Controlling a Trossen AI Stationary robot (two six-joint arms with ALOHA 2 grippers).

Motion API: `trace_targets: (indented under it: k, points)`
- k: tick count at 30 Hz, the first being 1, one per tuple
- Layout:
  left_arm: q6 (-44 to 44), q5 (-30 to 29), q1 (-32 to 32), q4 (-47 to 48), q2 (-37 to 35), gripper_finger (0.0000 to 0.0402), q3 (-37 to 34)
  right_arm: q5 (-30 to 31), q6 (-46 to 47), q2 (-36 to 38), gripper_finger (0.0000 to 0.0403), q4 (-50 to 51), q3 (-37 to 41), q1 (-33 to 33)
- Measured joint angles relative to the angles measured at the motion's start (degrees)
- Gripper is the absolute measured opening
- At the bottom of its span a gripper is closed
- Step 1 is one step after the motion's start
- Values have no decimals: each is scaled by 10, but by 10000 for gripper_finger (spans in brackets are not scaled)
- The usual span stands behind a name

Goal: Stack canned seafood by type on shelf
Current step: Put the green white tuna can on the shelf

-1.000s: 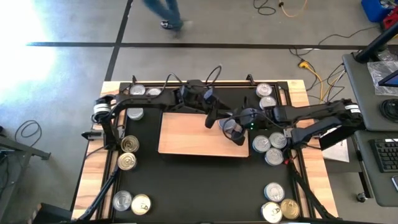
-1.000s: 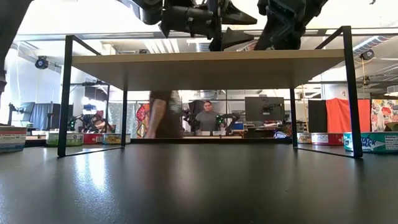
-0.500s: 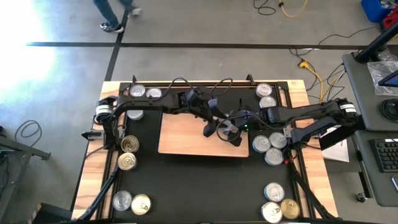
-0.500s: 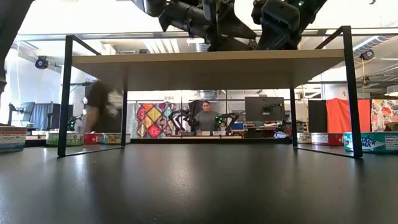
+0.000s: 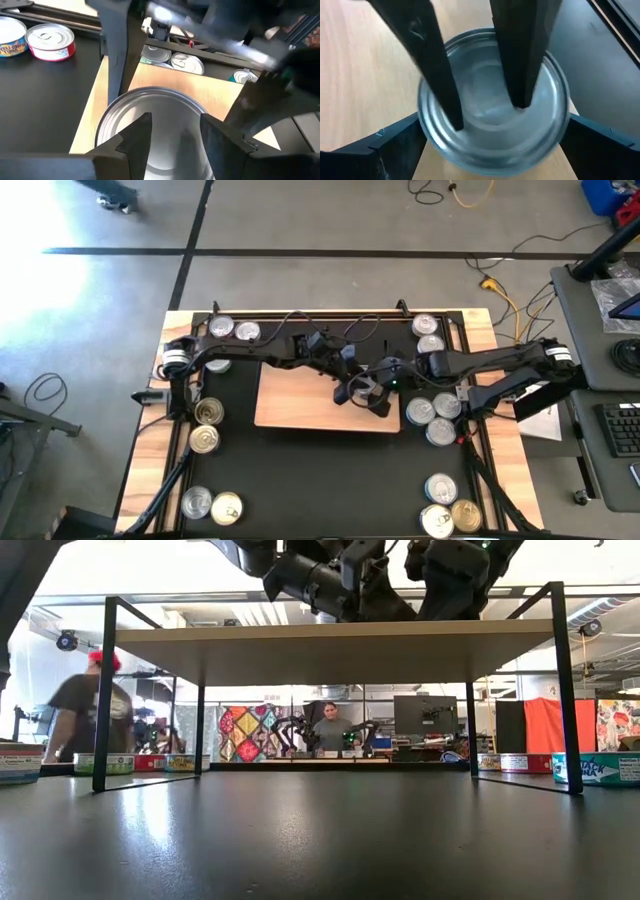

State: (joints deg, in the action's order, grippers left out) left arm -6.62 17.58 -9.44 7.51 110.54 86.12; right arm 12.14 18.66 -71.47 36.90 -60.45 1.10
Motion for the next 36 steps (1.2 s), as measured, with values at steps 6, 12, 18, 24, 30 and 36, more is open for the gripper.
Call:
trace_targets:
  k: [6, 12, 18, 24, 30, 36]
  points:
    - [2, -3, 0, 12, 0, 145, -1, -5, -1, 2, 400, 73, -30, 0]
    - [14, -5, 2, 6, -2, 141, -3, 0, -21, 2, 400, 144, -98, 0]
    - [33, -29, 8, 18, -21, 141, 0, 33, -28, -7, 400, 138, -161, 0]
    - [62, -47, 9, 49, -52, 141, 40, 28, -27, -24, 393, 139, -172, 4]
    - [80, -47, 16, 105, -98, 141, 64, 24, -14, -46, 332, 140, -169, 8]
    - [107, -96, 22, 158, -174, 141, 54, 25, -3, -78, 232, 138, -169, 7]
